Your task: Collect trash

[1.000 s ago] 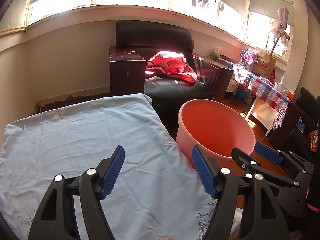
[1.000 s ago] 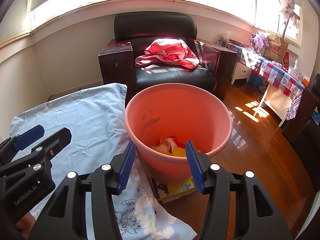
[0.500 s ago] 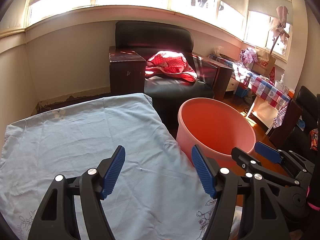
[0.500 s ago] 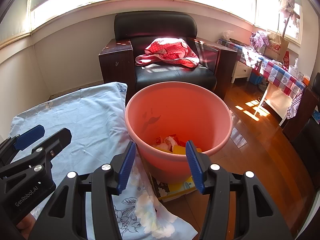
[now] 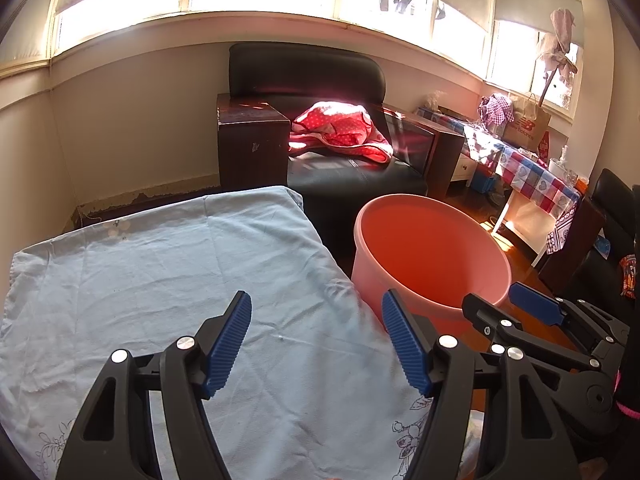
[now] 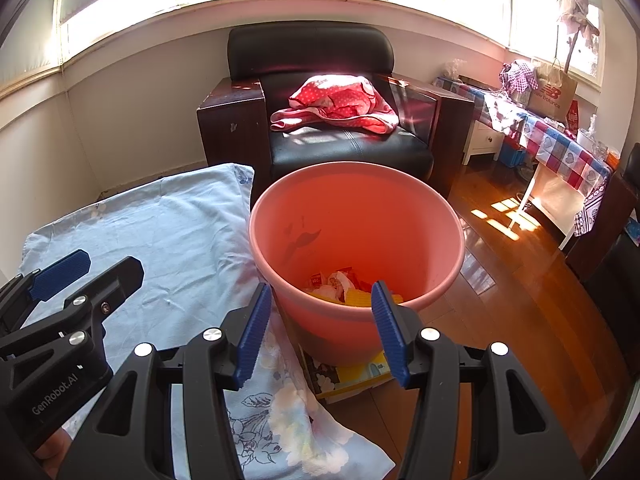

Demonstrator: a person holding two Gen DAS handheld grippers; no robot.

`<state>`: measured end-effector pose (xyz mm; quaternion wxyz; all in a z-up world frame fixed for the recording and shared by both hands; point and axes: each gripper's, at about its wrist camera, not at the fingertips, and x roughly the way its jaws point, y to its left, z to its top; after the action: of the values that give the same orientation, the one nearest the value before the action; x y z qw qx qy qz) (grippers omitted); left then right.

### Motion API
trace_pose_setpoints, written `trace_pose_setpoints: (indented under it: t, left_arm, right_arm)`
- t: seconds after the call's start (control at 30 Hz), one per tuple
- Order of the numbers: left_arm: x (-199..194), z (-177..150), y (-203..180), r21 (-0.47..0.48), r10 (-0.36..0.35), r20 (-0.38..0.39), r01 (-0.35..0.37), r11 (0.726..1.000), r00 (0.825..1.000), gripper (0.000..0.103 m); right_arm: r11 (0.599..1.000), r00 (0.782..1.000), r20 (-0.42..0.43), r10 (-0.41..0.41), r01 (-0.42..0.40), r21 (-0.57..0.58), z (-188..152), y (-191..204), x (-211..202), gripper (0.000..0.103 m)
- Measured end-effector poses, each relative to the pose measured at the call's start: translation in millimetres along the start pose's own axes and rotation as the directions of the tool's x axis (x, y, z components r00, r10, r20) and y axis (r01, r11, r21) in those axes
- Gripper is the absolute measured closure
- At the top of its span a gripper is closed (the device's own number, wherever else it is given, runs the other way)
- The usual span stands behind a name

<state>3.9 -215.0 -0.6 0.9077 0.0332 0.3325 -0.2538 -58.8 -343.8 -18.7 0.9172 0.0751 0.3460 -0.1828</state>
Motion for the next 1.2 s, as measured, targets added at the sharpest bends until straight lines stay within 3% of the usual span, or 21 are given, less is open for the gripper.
trace_pose_setpoints:
  t: [1.2]
  left_arm:
    - [-1.9,-3.3,-1.9,0.012,0.012,-0.001,-0.012,1.000,1.000,0.038]
  right_arm:
    - [1.000,1.000,-0.004,0.001,-0.001,0.000,-5.8,3.4,1.8,0.050]
